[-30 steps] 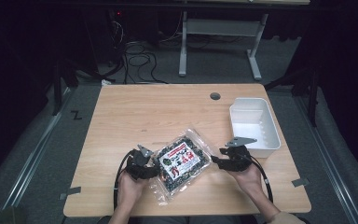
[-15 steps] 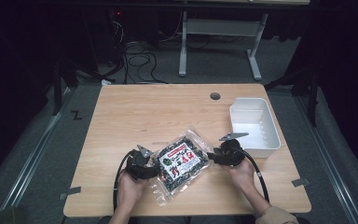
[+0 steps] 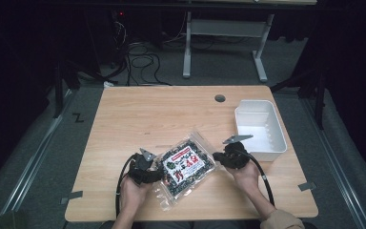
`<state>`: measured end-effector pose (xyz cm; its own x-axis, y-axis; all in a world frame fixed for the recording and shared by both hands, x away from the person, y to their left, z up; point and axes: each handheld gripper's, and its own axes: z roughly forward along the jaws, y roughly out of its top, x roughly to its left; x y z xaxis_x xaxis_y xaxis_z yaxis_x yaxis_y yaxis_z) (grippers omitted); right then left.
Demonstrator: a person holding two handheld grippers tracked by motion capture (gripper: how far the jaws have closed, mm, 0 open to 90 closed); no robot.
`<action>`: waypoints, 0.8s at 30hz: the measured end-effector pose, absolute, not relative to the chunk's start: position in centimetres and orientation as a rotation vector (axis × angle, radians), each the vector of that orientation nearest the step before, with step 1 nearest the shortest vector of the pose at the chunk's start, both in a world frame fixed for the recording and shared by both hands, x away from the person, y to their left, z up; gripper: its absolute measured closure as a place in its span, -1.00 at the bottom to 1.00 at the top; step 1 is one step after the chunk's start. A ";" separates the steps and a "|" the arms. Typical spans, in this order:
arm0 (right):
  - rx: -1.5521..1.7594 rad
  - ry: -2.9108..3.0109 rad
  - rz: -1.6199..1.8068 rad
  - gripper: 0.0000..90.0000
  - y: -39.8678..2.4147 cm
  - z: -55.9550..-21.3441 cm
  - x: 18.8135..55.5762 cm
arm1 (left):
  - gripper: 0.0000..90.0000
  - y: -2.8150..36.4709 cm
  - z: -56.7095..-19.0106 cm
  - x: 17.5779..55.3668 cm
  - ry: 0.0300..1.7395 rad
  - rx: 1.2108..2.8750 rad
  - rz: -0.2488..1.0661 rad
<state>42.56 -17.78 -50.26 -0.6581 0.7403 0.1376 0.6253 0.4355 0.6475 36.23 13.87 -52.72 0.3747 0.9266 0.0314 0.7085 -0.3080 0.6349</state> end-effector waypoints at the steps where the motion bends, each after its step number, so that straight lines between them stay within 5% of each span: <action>1: 1.209 2.516 1.026 0.93 -17.8 -50.3 42.6 | -0.28 13.9 -52.7 36.2 1.407 2.108 0.539; 24: 1.053 2.501 1.040 0.99 -18.6 -46.7 42.4 | -0.43 13.4 -52.4 35.9 1.348 2.081 0.429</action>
<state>42.37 -18.64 -46.74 -0.7133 0.6987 0.0551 0.5319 0.4884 0.6918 35.85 13.42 -52.41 0.4277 0.9020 -0.0583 0.7027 -0.2913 0.6491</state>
